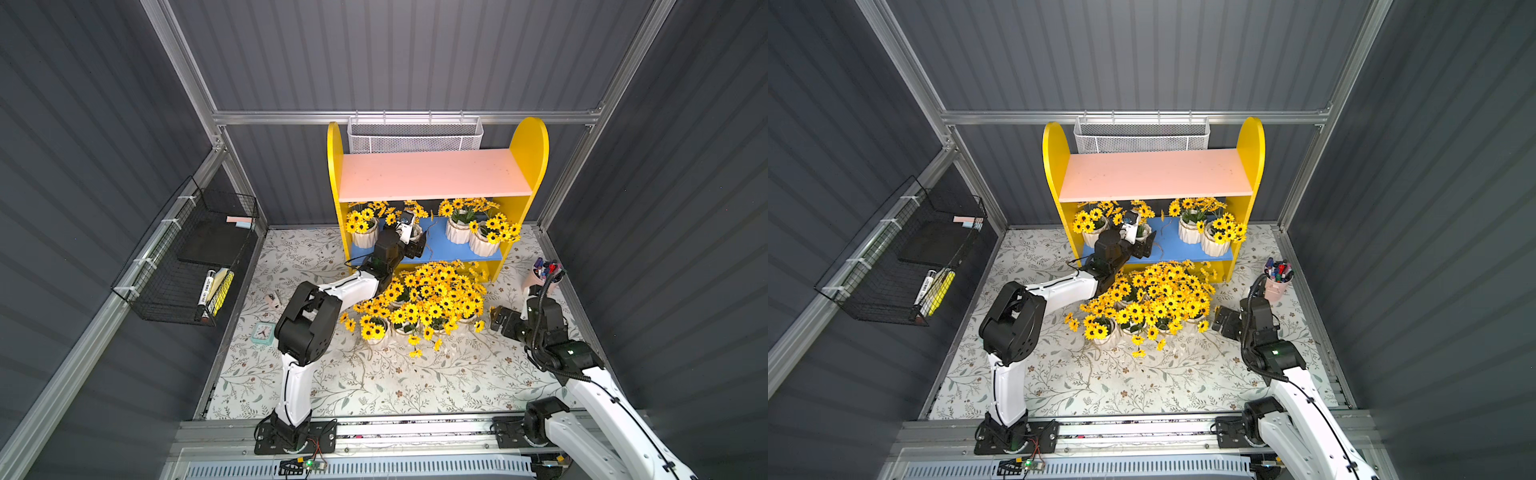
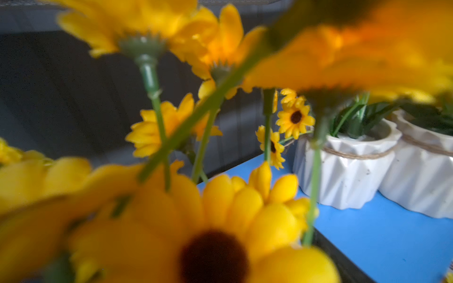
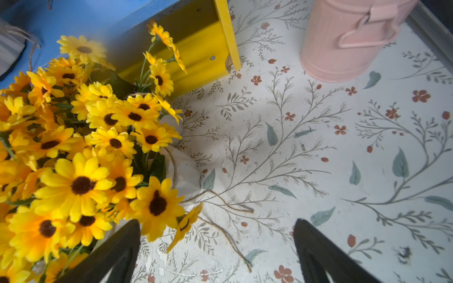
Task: Take the sunflower pots off the shelves
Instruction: Pick up the sunflower pot from the shelf.
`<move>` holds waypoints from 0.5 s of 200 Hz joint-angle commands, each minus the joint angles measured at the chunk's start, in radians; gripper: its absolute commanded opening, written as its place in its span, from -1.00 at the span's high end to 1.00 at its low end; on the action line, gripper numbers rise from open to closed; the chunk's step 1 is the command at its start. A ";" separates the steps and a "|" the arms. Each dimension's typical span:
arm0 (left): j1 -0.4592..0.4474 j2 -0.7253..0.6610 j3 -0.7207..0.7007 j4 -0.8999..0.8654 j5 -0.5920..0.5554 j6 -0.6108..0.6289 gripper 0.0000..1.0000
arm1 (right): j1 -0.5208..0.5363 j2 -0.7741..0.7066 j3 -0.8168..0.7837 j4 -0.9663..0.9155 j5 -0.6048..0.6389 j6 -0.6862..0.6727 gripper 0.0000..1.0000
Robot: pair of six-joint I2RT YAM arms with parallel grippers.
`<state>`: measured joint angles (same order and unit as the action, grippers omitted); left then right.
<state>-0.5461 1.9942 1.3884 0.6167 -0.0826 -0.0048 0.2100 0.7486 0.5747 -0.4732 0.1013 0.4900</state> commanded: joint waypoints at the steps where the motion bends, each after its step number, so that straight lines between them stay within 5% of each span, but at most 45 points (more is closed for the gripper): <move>1: -0.001 -0.134 -0.013 0.035 0.040 0.025 1.00 | -0.004 -0.007 0.039 -0.007 0.015 0.007 -0.98; 52: -0.064 -0.299 -0.095 -0.018 0.039 0.045 1.00 | -0.004 -0.005 0.072 -0.012 0.001 0.008 -0.98; 100: -0.216 -0.512 -0.267 -0.099 -0.070 0.050 1.00 | -0.006 -0.024 0.110 -0.015 -0.013 -0.015 -0.98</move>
<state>-0.6960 1.6115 1.1706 0.5262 -0.0986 0.0360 0.2100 0.7456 0.6453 -0.4770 0.0921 0.4885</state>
